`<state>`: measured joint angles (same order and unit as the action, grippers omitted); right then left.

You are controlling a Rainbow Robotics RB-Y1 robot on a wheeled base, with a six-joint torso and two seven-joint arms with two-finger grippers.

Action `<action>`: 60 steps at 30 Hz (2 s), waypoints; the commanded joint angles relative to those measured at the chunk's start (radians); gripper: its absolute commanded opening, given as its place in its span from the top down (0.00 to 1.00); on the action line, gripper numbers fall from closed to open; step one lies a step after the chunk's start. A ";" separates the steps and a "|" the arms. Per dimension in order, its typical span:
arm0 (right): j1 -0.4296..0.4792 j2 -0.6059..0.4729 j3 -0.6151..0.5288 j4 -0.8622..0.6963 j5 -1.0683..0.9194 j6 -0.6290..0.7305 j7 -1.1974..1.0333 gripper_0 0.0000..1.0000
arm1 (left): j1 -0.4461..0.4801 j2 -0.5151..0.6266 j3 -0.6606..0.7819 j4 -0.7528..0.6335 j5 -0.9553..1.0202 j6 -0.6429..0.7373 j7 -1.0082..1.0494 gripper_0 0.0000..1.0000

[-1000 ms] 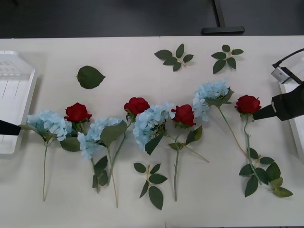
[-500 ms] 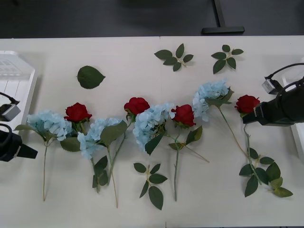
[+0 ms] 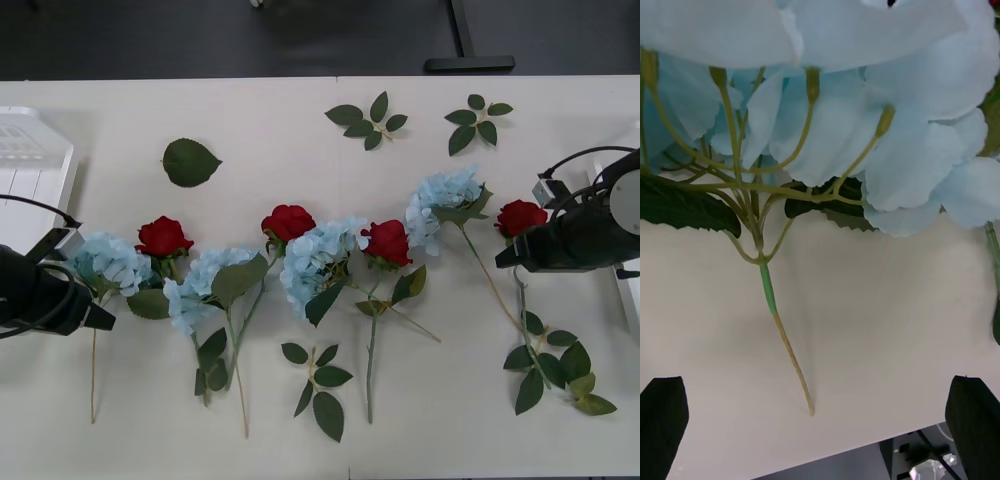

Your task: Place the red flowers into the right box and the blue flowers into the left box. If a person shows an open palm, hand one flower to the person first, then continue sorting.

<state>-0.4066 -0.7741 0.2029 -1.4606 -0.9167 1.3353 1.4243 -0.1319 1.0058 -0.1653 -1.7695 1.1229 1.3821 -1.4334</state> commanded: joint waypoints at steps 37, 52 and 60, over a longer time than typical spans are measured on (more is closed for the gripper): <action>-0.041 0.159 0.009 0.077 0.262 -0.111 -0.110 0.00 | -0.109 -0.073 -0.218 0.167 -0.204 -0.206 -0.061 0.23; -0.041 0.171 0.009 0.075 0.302 -0.111 -0.114 1.00 | -0.110 -0.078 -0.226 0.196 -0.204 -0.225 -0.059 1.00; -0.041 0.171 0.007 0.075 0.305 -0.113 -0.114 1.00 | -0.110 -0.023 -0.174 0.104 -0.199 -0.170 -0.064 1.00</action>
<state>-0.4126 -0.6246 0.2038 -1.3794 -0.6215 1.2323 1.3393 -0.2104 0.9411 -0.3806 -1.5925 0.9209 1.1751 -1.4382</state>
